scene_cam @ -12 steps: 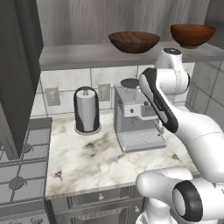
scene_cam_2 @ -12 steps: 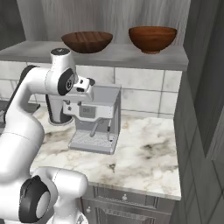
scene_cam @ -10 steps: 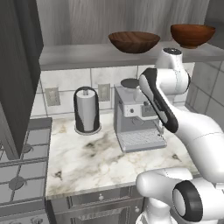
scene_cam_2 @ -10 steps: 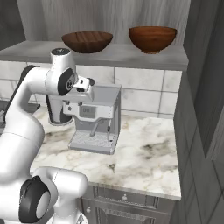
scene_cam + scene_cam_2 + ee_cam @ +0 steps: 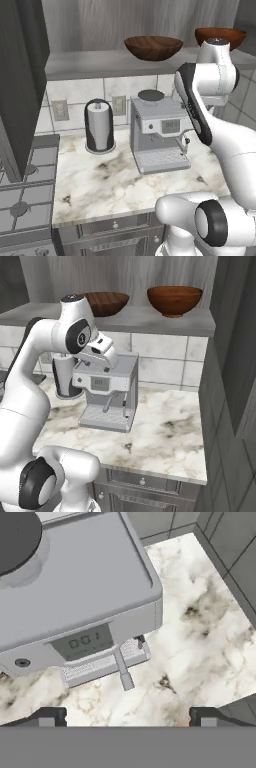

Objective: Pick up the bowls from the cabinet and place each bowl in front of a stool on the dining counter.

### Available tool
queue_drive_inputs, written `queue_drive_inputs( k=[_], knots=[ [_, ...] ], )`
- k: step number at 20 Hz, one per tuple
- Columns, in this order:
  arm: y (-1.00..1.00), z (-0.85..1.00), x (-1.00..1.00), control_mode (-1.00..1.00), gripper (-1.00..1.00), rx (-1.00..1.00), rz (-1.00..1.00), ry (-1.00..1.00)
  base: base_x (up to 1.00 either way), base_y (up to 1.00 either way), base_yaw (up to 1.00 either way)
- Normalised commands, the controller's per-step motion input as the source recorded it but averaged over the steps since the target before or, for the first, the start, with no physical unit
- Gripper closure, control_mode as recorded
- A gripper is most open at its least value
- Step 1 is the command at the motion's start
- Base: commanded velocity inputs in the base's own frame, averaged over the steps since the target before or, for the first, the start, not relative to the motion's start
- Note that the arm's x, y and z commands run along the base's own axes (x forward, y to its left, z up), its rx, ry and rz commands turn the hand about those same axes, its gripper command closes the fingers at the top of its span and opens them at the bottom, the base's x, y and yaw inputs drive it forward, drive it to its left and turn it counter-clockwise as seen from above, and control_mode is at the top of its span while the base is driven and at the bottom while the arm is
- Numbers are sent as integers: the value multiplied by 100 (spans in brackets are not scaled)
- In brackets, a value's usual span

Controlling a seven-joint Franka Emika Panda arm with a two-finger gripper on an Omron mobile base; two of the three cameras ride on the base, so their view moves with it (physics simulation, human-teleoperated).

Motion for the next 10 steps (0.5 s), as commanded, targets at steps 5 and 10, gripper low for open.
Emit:
queue_drive_inputs(
  k=[5, 10],
  knots=[
    [-56, 66, -31, -100, -100, 13, -57, -10, 0, 0, 0],
    [-67, 55, -40, -100, -100, 28, -43, -16, 0, 0, 0]
  ],
)
